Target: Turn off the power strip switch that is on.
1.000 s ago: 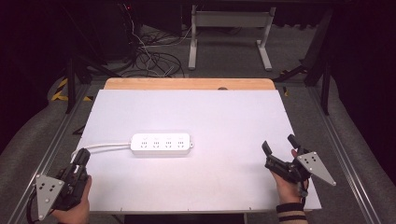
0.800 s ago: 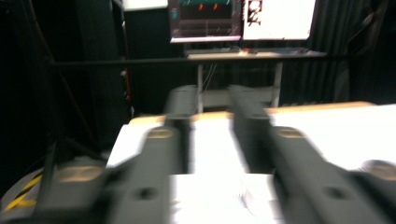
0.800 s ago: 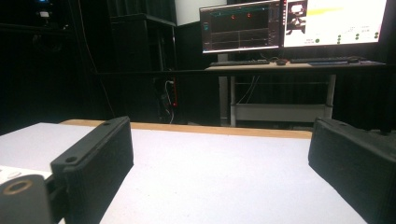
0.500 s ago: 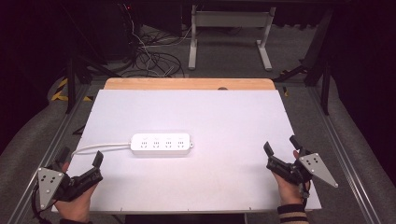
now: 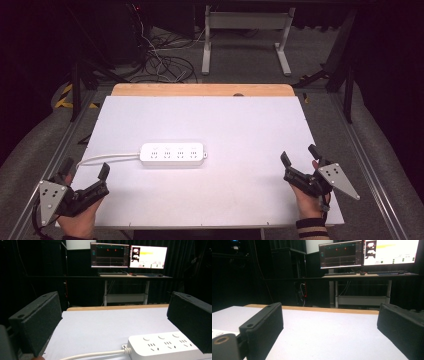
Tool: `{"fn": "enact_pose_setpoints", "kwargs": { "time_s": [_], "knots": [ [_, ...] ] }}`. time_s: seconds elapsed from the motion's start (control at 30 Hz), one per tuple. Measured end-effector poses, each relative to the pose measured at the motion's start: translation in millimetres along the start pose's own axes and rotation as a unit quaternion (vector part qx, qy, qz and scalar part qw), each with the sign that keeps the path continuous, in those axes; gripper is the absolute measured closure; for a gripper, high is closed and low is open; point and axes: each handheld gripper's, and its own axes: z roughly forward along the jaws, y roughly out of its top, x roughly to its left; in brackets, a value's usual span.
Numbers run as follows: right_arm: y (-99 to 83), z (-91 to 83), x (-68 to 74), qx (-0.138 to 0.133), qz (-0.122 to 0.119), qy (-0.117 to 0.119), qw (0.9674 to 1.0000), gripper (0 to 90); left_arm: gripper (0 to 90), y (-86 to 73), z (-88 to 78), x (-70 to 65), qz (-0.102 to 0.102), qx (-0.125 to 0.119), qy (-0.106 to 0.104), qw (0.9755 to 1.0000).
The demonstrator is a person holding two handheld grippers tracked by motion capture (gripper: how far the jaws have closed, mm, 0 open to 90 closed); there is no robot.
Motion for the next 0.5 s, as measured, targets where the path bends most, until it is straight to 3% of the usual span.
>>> {"fn": "enact_pose_setpoints", "kwargs": {
  "time_s": [0.5],
  "knots": [
    [-0.1,-0.3,0.7,-0.003,-0.004,0.005,1.0000,5.2,0.1,-2.3,2.5,-1.0,0.007,0.001,-0.007,0.9999]
  ]
}}
